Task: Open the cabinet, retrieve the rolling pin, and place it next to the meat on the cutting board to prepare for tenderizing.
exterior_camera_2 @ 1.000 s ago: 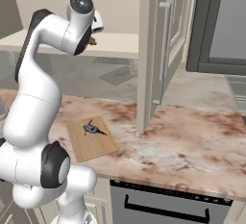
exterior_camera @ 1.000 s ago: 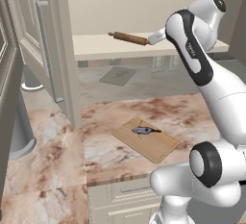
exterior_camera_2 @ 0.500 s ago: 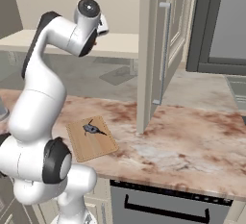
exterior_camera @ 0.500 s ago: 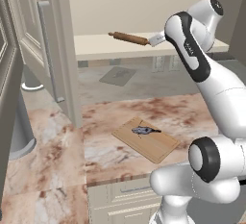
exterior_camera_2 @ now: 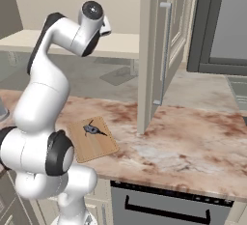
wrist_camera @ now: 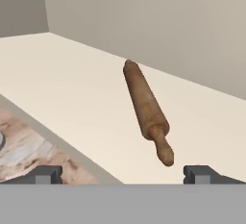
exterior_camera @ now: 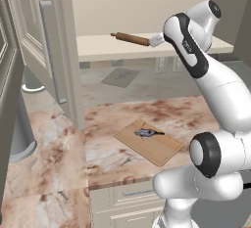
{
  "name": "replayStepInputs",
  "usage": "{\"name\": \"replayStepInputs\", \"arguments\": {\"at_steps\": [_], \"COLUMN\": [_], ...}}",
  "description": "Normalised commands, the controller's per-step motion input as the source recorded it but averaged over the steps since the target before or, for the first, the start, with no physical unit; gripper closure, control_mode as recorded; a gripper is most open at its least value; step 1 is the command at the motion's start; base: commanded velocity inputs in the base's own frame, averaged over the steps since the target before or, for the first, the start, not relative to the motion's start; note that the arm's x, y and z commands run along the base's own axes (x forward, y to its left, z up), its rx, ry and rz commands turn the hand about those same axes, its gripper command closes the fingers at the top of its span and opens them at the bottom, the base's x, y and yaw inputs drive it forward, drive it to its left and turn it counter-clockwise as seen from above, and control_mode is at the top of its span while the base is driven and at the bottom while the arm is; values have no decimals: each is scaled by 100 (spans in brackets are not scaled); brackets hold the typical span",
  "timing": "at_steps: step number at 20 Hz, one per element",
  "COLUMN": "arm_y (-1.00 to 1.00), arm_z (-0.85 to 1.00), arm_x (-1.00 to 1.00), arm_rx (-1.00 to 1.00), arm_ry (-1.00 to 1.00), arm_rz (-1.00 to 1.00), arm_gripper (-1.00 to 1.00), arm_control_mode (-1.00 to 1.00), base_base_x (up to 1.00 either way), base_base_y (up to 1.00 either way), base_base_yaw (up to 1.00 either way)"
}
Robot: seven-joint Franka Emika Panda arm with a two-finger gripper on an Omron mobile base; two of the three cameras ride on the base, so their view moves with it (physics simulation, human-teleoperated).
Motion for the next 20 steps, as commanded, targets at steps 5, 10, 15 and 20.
{"name": "replayStepInputs", "arguments": {"at_steps": [5,10,15,20], "arm_y": [0,0,1,3], "arm_z": [0,-2,-7,-7], "arm_x": [22,20,19,17], "arm_rx": [0,1,1,0], "arm_ry": [0,1,2,2], "arm_rz": [0,0,0,0], "arm_gripper": [-100,-100,-100,-100], "arm_control_mode": [-100,-100,-100,-100], "base_base_x": [0,0,0,0], "base_base_y": [0,0,0,0], "base_base_yaw": [0,0,0,0]}}
